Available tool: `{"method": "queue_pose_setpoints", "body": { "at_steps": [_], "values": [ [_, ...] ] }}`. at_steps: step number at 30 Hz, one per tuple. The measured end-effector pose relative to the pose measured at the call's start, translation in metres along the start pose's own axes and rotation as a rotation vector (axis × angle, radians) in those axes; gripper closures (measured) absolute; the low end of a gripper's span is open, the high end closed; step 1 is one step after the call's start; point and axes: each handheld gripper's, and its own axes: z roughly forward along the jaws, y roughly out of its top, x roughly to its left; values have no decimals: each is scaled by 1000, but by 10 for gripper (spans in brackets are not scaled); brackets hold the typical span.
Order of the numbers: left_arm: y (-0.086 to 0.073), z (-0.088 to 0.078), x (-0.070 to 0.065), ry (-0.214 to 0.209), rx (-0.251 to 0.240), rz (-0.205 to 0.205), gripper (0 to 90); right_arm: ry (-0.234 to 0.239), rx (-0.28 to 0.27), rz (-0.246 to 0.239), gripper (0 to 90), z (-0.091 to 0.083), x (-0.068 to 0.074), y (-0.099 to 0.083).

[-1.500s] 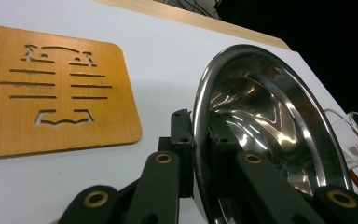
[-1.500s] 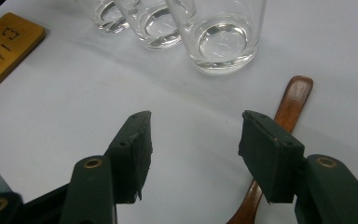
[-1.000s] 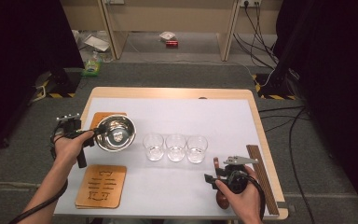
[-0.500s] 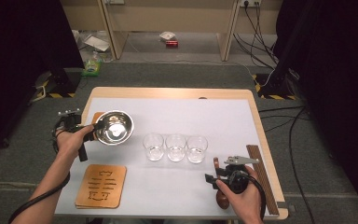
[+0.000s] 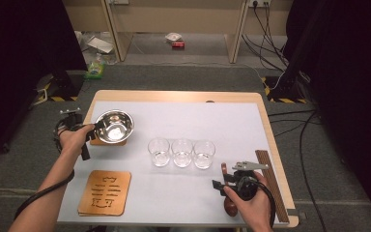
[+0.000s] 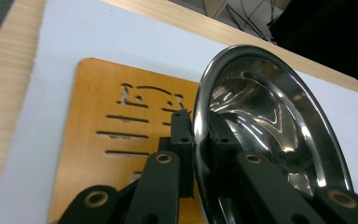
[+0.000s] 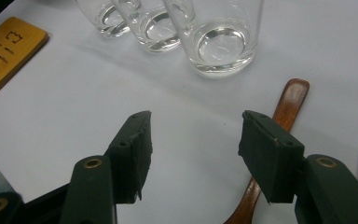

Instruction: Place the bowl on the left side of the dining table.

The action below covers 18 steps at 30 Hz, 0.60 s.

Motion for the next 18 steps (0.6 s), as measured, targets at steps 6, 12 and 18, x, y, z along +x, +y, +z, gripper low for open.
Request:
{"method": "queue_pose_setpoints", "body": {
  "at_steps": [6,12,18],
  "values": [
    [6,11,11,43,1,-35,831,3,-7,-4,440,-2,2,1],
    [7,20,19,72,-6,-72,831,4,-5,-7,440,-1,0,0],
    [7,28,24,76,5,-97,831,2,-4,-8,440,-1,1,1]
  ]
}}
